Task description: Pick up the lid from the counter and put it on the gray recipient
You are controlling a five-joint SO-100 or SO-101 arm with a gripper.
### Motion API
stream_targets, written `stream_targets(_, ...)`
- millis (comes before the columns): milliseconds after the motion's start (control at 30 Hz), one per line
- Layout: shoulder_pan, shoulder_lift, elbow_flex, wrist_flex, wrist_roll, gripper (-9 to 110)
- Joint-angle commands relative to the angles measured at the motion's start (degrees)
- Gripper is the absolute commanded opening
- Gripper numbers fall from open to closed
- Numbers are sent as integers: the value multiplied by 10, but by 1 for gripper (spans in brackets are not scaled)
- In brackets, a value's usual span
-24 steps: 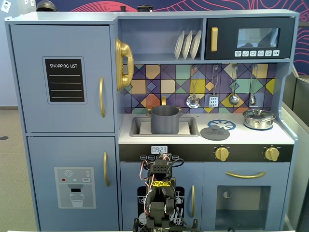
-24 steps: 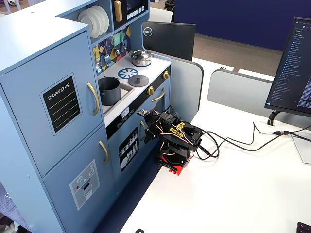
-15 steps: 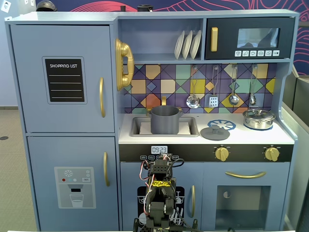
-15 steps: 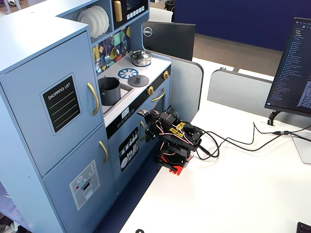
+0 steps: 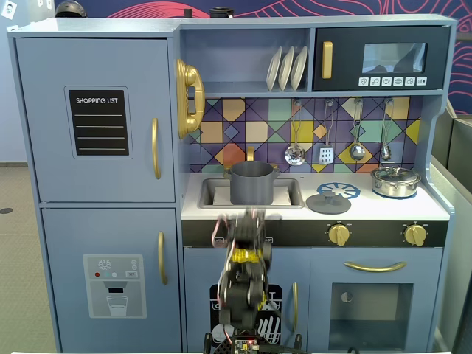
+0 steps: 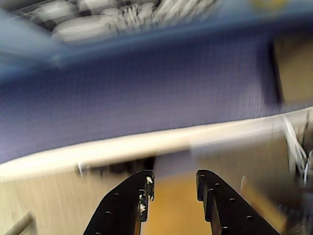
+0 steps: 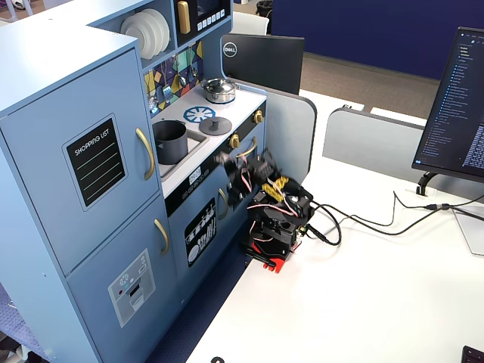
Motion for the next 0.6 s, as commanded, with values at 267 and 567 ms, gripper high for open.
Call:
stream_targets(267, 154, -127, -260, -263, -96, 0)
stream_targets(567, 259, -114, -78, -693, -24, 0)
